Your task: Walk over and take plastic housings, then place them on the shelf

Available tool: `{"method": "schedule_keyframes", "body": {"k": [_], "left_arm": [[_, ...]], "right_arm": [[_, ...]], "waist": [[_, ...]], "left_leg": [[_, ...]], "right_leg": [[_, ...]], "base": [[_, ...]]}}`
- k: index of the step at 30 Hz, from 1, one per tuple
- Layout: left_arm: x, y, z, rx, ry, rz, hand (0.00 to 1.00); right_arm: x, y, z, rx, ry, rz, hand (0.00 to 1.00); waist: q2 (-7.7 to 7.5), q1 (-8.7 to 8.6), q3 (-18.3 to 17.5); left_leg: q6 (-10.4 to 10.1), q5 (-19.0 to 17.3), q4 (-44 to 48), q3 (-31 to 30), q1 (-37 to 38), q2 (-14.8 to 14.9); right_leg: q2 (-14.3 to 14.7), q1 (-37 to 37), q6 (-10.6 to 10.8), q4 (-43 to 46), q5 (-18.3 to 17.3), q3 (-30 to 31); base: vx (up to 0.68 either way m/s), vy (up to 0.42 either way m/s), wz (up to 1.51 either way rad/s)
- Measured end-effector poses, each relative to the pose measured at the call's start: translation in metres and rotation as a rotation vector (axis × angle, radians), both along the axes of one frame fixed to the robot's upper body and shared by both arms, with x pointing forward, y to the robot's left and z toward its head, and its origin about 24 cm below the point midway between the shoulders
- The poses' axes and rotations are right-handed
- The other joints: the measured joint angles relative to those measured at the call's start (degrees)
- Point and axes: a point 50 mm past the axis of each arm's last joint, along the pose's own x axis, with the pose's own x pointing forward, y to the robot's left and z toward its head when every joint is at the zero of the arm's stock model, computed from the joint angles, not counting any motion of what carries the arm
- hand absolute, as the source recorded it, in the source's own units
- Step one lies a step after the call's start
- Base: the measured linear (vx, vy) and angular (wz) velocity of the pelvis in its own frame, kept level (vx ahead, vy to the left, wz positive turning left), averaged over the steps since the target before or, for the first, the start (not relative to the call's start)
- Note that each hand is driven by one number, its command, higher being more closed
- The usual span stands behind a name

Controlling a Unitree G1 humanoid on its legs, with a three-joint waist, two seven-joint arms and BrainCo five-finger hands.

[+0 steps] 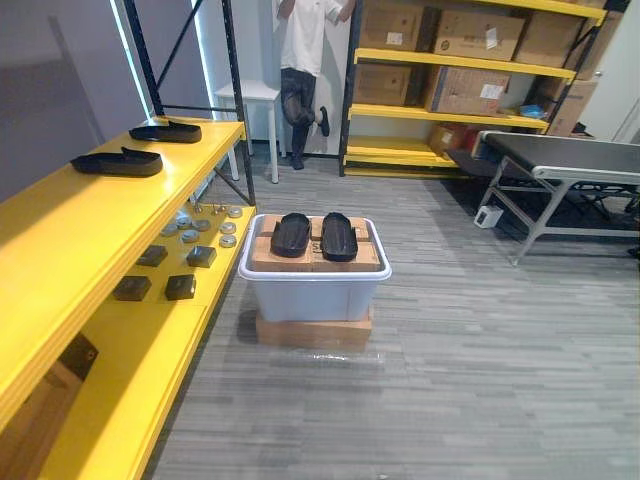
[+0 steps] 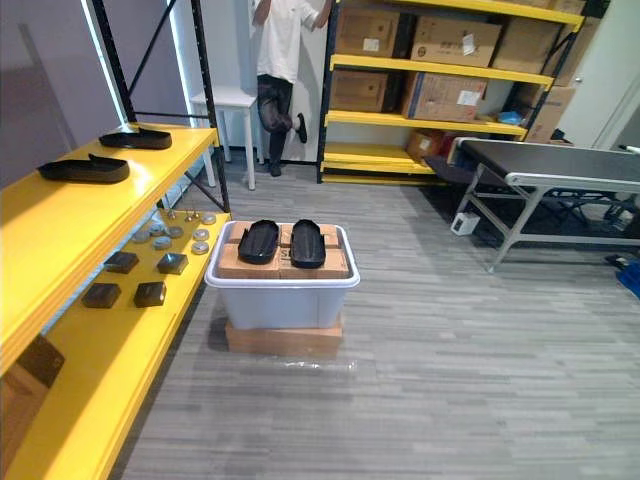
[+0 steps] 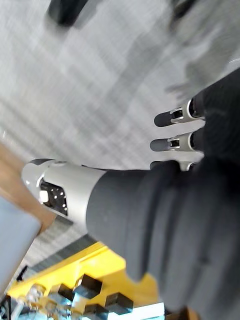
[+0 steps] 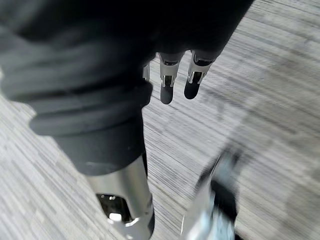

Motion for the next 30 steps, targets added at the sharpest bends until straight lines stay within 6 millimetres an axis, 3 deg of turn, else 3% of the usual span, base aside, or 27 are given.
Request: {"method": "schedule_keyframes", "body": {"k": [1, 2, 3, 4, 5, 7, 8, 10, 11, 12, 13, 14, 15, 16, 18, 19, 20, 21, 23, 25, 27, 28, 29, 30], "left_arm": [[-0.003, -0.008, -0.003, -0.026, 0.006, 0.018, 0.00], [-0.002, -0.009, -0.003, -0.030, 0.002, 0.022, 0.00], [-0.001, -0.005, -0.001, -0.017, -0.010, 0.037, 0.00], [-0.002, -0.004, 0.000, -0.014, -0.014, 0.058, 0.00], [-0.009, -0.001, -0.001, -0.015, -0.013, 0.113, 0.00], [-0.017, 0.000, -0.002, -0.015, -0.006, 0.143, 0.00], [-0.027, 0.002, -0.002, -0.010, 0.015, 0.150, 0.00], [-0.054, 0.002, -0.006, -0.014, 0.079, 0.174, 0.00], [-0.063, 0.000, -0.007, -0.019, 0.104, 0.166, 0.00], [-0.072, -0.003, -0.008, -0.028, 0.133, 0.158, 0.00], [-0.078, -0.006, -0.010, -0.041, 0.151, 0.156, 0.00], [-0.083, -0.010, -0.011, -0.052, 0.166, 0.153, 0.00], [-0.088, -0.014, -0.012, -0.061, 0.186, 0.132, 0.00], [-0.088, -0.012, -0.012, -0.056, 0.192, 0.115, 0.00], [-0.070, -0.015, -0.013, -0.059, 0.160, 0.054, 0.00], [-0.065, -0.014, -0.013, -0.055, 0.158, 0.019, 0.00], [-0.062, -0.012, -0.012, -0.047, 0.156, -0.007, 0.00], [-0.057, -0.005, -0.010, -0.022, 0.156, -0.060, 0.00], [-0.049, 0.005, -0.007, 0.017, 0.154, -0.118, 0.00], [-0.038, 0.013, -0.003, 0.048, 0.126, -0.129, 0.00], [-0.027, 0.017, 0.001, 0.093, 0.094, -0.147, 0.00], [-0.027, 0.025, 0.003, 0.120, 0.093, -0.152, 0.00], [-0.029, 0.026, 0.003, 0.124, 0.102, -0.152, 0.00], [-0.035, 0.018, -0.001, 0.100, 0.129, -0.146, 0.00]], "right_arm": [[0.000, -0.004, 0.001, -0.010, 0.001, -0.007, 0.00], [0.004, -0.005, 0.001, -0.012, -0.013, -0.005, 0.00], [0.010, -0.002, 0.000, -0.004, -0.028, -0.006, 0.00], [0.013, -0.001, 0.000, -0.004, -0.037, -0.004, 0.00], [0.018, -0.002, 0.002, -0.013, -0.059, 0.003, 0.00], [0.022, -0.001, 0.001, -0.011, -0.066, 0.026, 0.00], [0.024, 0.000, 0.001, -0.006, -0.067, 0.029, 0.00], [0.028, 0.003, 0.000, 0.001, -0.067, 0.040, 0.00], [0.033, 0.002, 0.000, -0.001, -0.077, 0.051, 0.00], [0.040, -0.001, 0.001, -0.010, -0.088, 0.065, 0.00], [0.048, -0.003, 0.002, -0.018, -0.106, 0.052, 0.00], [0.055, -0.005, 0.003, -0.027, -0.120, 0.051, 0.00], [0.061, -0.007, 0.005, -0.041, -0.129, 0.070, 0.00], [0.066, -0.001, 0.004, -0.032, -0.134, 0.111, 0.00], [0.078, 0.000, 0.007, -0.050, -0.154, 0.187, 0.00], [0.088, 0.002, 0.009, -0.063, -0.167, 0.256, 0.00], [0.097, 0.003, 0.012, -0.079, -0.186, 0.294, 0.00], [0.112, 0.004, 0.019, -0.124, -0.224, 0.390, 0.00], [0.128, 0.003, 0.034, -0.217, -0.282, 0.512, 0.00], [0.143, 0.001, 0.053, -0.332, -0.344, 0.611, 0.00], [0.157, -0.003, 0.077, -0.472, -0.414, 0.683, 0.00], [0.160, -0.002, 0.086, -0.520, -0.441, 0.715, 0.00], [0.162, 0.000, 0.090, -0.541, -0.454, 0.736, 0.00], [0.167, -0.001, 0.097, -0.585, -0.460, 0.783, 0.00]], "waist": [[2.20, 0.07, -0.2], [3.58, 0.04, -0.6], [3.75, 0.44, -0.4], [4.04, 0.52, -0.3], [4.68, 0.75, 0.5], [5.49, 1.31, 1.4], [5.30, 1.58, 1.8], [4.28, 3.25, 1.7], [4.08, 4.03, 1.7], [3.62, 4.74, 1.6], [3.45, 5.28, 2.0], [3.27, 5.55, 2.2], [2.72, 5.76, 2.3], [0.58, 5.53, 1.3], [0.65, 5.22, 0.8], [0.40, 5.13, 1.0], [0.55, 4.89, 1.1], [0.18, 3.60, 1.8], [0.31, 2.40, 2.2], [0.25, 2.06, 1.9], [-0.30, 1.04, 1.5], [-2.47, 1.36, 0.9], [-3.59, 1.64, 0.7], [-1.93, 1.81, 0.2]], "left_leg": [[-0.8, 0.2, 2.0, -0.4, -0.2, 1.9], [-5.2, 4.1, 6.2, -1.0, -2.0, 3.3], [-8.0, 9.7, 11.5, -1.1, -3.7, 3.8], [-9.9, 13.4, 15.8, -1.8, -5.4, 4.2], [-17.7, 23.1, 29.6, -5.4, -11.3, 4.8], [-20.4, 22.4, 48.2, -5.2, -19.5, 5.9], [-20.2, 21.1, 56.0, -3.3, -24.2, 6.9], [-15.9, 14.5, 59.4, 3.6, -33.3, 8.7], [-13.6, 10.9, 56.2, 6.2, -36.7, 9.2], [-12.5, 6.6, 47.4, 8.8, -40.2, 8.7], [-12.0, 5.3, 36.7, 11.0, -40.9, 7.6], [-11.2, 5.9, 24.6, 12.8, -40.4, 6.1], [-6.0, 12.5, 13.9, 15.1, -38.7, 4.1], [-4.8, 11.9, 11.3, 16.3, -36.6, 1.0], [-3.9, 10.2, 9.5, 15.7, -34.8, -0.8], [-3.8, 9.4, 7.4, 15.5, -32.4, -1.6], [-3.7, 9.2, 5.9, 15.1, -30.6, -1.9], [-3.6, 9.1, 3.2, 13.8, -27.2, -2.9], [-3.8, 9.1, 0.5, 12.4, -22.5, -3.2], [-4.0, 9.0, -2.0, 10.6, -19.5, -3.0], [-5.5, 8.1, -2.7, 7.5, -18.7, -2.9], [-6.8, 7.3, -2.9, 6.8, -17.9, -4.1], [-7.5, 6.8, -3.0, 6.6, -17.5, -4.7], [-8.1, 6.7, -3.7, 5.8, -16.9, -2.8]], "right_leg": [[1.1, -0.1, -0.8, 2.9, -2.0, -1.5], [1.4, -0.1, -2.4, 6.6, -6.5, -2.7], [1.9, 1.4, -3.5, 8.4, -10.1, -3.7], [2.5, 3.0, -3.8, 8.0, -11.4, -4.0], [4.6, 8.7, -4.6, 4.3, -13.4, -3.9], [7.3, 15.8, -5.5, -0.6, -14.2, -3.6], [8.4, 20.3, -5.9, -3.8, -14.5, -3.2], [8.8, 28.7, -6.0, -10.8, -14.6, -0.4], [8.4, 31.2, -5.9, -13.3, -14.6, 0.9], [7.6, 33.5, -4.8, -15.6, -14.3, 2.2], [6.5, 35.4, -3.9, -16.9, -14.4, 3.3], [5.2, 36.8, -2.9, -18.1, -14.9, 4.2], [3.6, 39.4, -1.1, -19.5, -16.0, 4.5], [0.9, 40.7, -0.1, -19.6, -15.9, 4.8], [-0.4, 39.1, 1.5, -14.5, -14.8, 4.4], [-0.6, 35.3, 2.5, -4.5, -15.0, 4.8], [-1.0, 32.1, 5.3, 2.7, -14.4, 4.8], [-2.0, 26.6, 10.0, 16.3, -12.9, 5.1], [-3.7, 22.0, 8.8, 22.1, -14.4, 3.8], [-4.4, 18.9, 7.9, 16.4, -16.1, 4.0], [-4.2, 16.8, 7.0, 2.7, -15.1, 7.4], [-5.1, 16.1, 6.5, -6.0, -7.3, 10.0], [-5.6, 15.6, 6.8, -6.3, -7.2, 10.1], [-4.0, 16.6, 6.4, -6.2, -7.5, 9.6]], "base": [[0.98, -0.378, 0.44], [0.87, -0.322, 0.24], [0.66, -0.260, 0.22], [0.61, -0.246, 0.04], [0.46, -0.160, -0.05], [0.55, -0.114, -0.14], [0.63, -0.081, -0.33], [0.51, -0.043, -0.49], [0.53, 0.026, -0.56], [0.53, 0.066, -0.54], [0.53, 0.147, -0.58], [0.55, 0.195, -0.55], [0.68, 0.234, -0.37], [0.59, 0.185, -0.07], [0.60, 0.199, 0.23], [0.66, 0.246, 0.16], [0.51, 0.180, 0.29], [0.38, 0.113, 0.42], [0.51, 0.045, 0.58], [0.48, -0.033, 0.61], [0.36, -0.130, 0.78], [0.31, -0.168, 0.40], [0.36, -0.247, 0.25], [0.32, -0.262, 0.12]]}}
